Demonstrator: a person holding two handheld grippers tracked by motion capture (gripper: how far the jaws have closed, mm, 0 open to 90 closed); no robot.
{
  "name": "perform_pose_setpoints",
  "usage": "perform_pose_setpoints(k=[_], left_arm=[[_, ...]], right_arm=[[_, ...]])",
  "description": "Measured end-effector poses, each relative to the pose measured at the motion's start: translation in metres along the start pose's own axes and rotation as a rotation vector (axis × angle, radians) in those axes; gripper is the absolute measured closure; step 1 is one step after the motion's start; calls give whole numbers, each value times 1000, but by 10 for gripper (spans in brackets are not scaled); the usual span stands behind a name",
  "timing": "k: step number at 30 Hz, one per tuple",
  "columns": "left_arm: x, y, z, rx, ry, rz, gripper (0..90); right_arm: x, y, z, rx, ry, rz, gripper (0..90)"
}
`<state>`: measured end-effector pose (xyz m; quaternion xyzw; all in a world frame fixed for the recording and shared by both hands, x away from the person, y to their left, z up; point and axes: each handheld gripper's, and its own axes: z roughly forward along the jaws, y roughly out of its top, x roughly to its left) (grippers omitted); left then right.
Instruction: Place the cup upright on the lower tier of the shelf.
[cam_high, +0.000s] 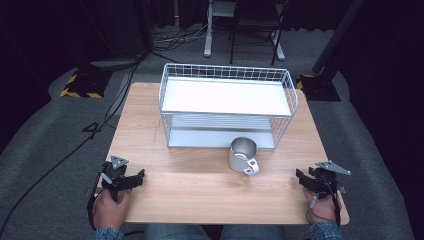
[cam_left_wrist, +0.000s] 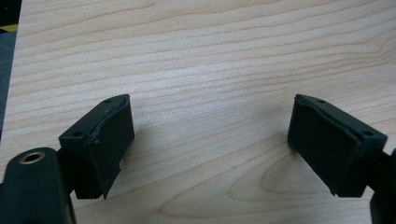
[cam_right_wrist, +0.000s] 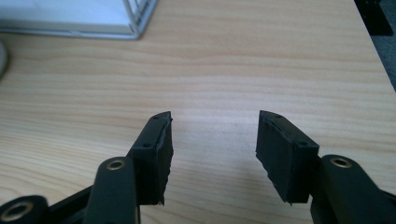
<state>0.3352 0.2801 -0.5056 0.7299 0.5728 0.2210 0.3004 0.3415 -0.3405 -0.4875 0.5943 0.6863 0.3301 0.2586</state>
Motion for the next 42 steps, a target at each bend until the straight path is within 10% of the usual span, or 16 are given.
perform_pose_setpoints(k=[23,42], left_arm=[[0,0,0,0,0,0,149],[0,0,0,0,0,0,149]], right_arm=[[62,34,-45,-61,243,-119,484],[123,43,-42,-35,396,-204,484]])
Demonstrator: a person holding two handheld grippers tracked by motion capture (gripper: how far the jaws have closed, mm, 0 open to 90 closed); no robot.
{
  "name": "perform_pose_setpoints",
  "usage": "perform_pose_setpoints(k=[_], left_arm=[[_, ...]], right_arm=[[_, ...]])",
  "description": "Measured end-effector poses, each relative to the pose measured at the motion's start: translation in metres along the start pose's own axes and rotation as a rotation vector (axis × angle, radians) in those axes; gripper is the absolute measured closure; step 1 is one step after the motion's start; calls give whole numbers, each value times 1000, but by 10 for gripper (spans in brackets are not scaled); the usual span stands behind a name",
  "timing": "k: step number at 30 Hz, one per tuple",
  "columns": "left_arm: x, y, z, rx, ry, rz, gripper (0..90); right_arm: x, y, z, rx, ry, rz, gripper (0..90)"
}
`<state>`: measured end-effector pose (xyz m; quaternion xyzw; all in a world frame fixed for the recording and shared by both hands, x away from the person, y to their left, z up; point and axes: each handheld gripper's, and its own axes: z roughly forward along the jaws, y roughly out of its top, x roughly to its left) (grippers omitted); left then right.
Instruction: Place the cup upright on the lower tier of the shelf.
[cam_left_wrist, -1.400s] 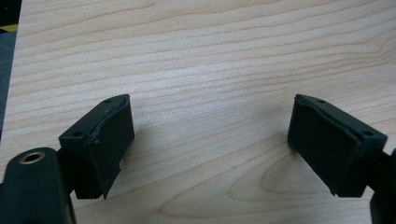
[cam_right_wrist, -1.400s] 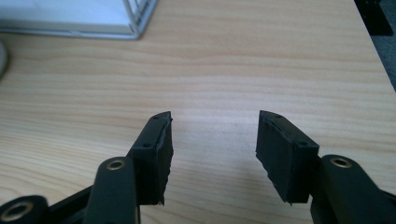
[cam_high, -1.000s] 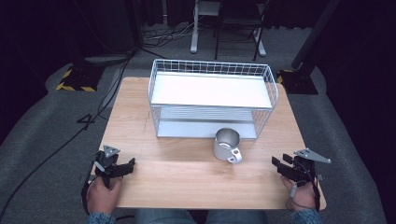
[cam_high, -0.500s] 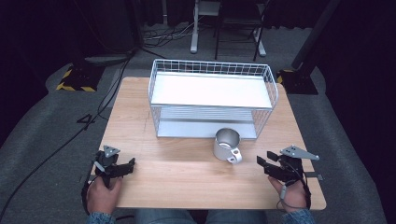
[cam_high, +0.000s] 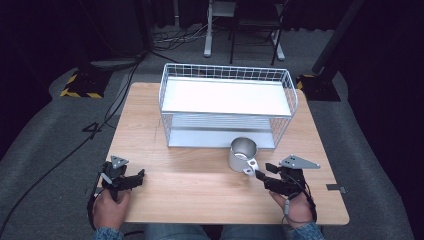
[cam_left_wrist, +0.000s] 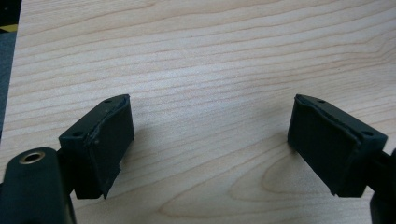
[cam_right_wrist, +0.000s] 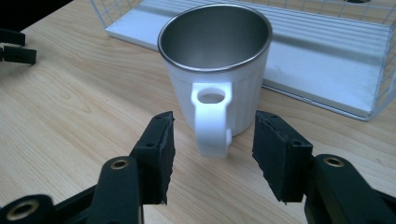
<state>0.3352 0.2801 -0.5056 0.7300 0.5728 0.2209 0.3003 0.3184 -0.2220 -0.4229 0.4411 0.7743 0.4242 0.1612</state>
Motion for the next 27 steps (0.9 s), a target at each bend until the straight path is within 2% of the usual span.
perform_pose_setpoints(k=[10,17,24,27], left_arm=[[0,0,0,0,0,0,149],[0,0,0,0,0,0,149],[0,0,0,0,0,0,149],[0,0,0,0,0,0,149]], right_arm=[[3,3,20,59,-8,2,520],[1,4,34,114,-27,-5,602],[1,6,40,137,-33,-5,643],[2,6,41,134,-36,-18,695]])
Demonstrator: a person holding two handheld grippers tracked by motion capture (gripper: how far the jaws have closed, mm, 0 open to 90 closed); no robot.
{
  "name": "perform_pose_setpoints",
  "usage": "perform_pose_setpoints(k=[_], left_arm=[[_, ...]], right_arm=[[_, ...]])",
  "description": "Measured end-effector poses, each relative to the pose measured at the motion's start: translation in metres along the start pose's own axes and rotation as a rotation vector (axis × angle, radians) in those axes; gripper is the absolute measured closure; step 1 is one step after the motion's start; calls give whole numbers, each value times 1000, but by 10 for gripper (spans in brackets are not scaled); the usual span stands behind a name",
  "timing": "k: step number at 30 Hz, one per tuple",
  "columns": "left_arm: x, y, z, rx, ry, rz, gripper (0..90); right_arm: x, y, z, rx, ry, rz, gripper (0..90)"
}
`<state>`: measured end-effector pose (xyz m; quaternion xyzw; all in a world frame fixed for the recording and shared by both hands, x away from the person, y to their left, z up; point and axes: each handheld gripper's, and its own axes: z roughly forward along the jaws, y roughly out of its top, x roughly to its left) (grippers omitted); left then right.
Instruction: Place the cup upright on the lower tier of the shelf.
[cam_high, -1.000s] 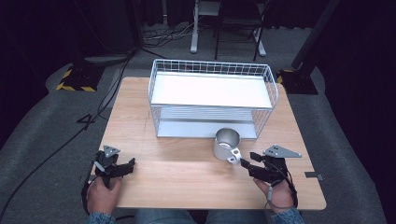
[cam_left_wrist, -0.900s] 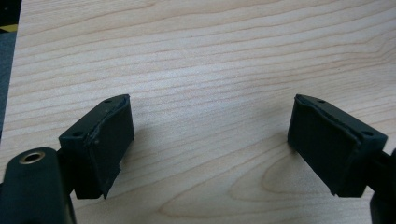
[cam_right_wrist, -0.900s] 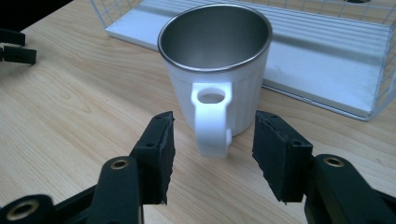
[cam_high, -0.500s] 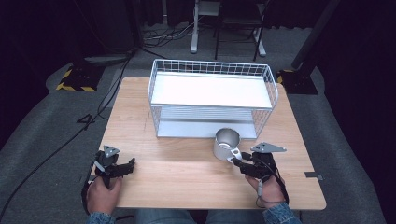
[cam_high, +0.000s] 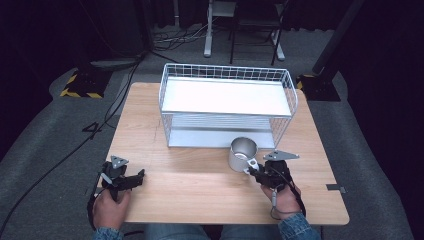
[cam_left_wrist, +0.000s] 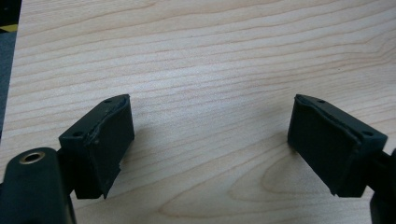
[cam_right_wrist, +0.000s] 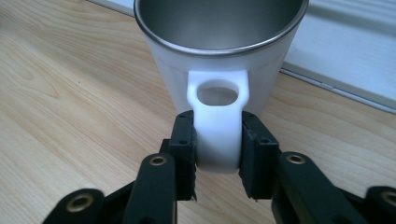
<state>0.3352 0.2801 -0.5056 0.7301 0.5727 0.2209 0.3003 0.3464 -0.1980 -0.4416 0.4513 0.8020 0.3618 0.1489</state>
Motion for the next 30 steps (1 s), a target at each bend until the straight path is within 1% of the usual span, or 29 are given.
perform_pose_setpoints(k=[3,9,15,17,20,25,28,30], left_arm=[[0,0,0,0,0,0,149],[0,0,0,0,0,0,149],[0,0,0,0,0,0,149],[0,0,0,0,0,0,149],[0,0,0,0,0,0,149],[0,0,0,0,0,0,149],[0,0,0,0,0,0,149],[0,0,0,0,0,0,149]], right_arm=[[2,0,0,-1,-18,-38,707],[4,-1,-1,-8,-27,-46,712],[5,0,-3,-31,-34,-43,715],[6,0,-4,-48,-33,-34,716],[7,0,-7,-74,-48,-42,717],[7,3,-10,-104,-43,-33,717],[6,7,-13,-113,-35,-23,717],[6,10,-14,-119,-37,-19,717]])
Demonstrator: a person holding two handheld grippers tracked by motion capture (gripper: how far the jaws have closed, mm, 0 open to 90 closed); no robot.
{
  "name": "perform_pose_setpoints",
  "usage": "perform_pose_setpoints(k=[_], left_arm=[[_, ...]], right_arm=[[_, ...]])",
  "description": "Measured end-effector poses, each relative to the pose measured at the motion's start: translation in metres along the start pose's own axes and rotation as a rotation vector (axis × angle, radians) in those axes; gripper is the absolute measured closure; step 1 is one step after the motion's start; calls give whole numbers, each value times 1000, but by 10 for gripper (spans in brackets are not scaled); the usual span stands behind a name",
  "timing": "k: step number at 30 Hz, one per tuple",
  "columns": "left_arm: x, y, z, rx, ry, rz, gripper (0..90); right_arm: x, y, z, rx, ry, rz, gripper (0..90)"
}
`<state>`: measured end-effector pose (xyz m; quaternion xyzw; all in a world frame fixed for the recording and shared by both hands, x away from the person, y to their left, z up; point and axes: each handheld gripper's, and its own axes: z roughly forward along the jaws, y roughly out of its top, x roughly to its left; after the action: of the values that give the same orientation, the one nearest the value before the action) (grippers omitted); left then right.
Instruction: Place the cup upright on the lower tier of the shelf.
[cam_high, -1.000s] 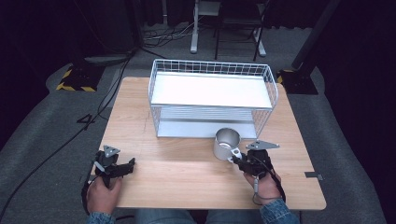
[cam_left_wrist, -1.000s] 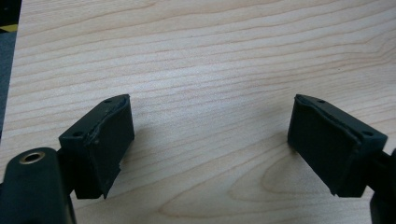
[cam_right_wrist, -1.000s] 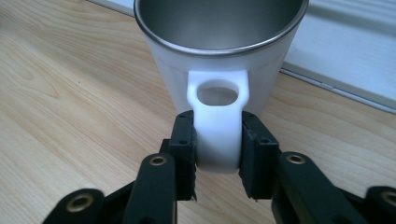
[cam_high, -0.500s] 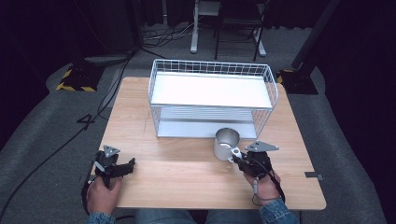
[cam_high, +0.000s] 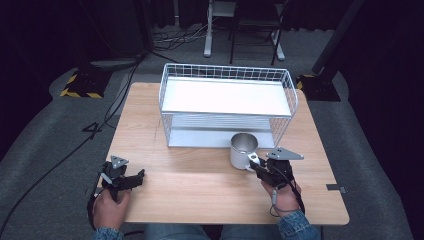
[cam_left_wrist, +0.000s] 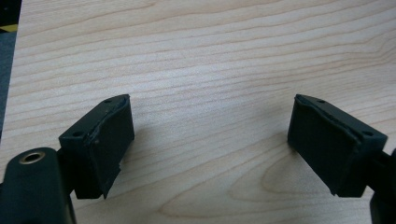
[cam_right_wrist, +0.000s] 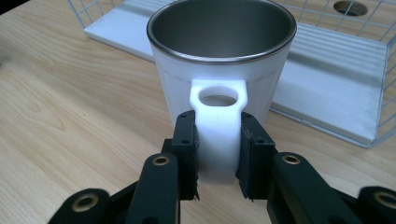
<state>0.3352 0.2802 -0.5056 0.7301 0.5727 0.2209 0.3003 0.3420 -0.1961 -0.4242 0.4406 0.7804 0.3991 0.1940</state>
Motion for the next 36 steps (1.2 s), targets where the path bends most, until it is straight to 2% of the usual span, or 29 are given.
perform_pose_setpoints(k=[6,17,27,36], left_arm=[[0,0,0,0,0,0,149],[0,0,0,0,0,0,149],[0,0,0,0,0,0,149],[0,0,0,0,0,0,149]], right_arm=[[-1,13,0,-19,-9,1,717],[-13,39,11,-69,-36,53,717],[-19,57,30,-115,-86,78,717],[-21,67,57,-144,-127,97,717]])
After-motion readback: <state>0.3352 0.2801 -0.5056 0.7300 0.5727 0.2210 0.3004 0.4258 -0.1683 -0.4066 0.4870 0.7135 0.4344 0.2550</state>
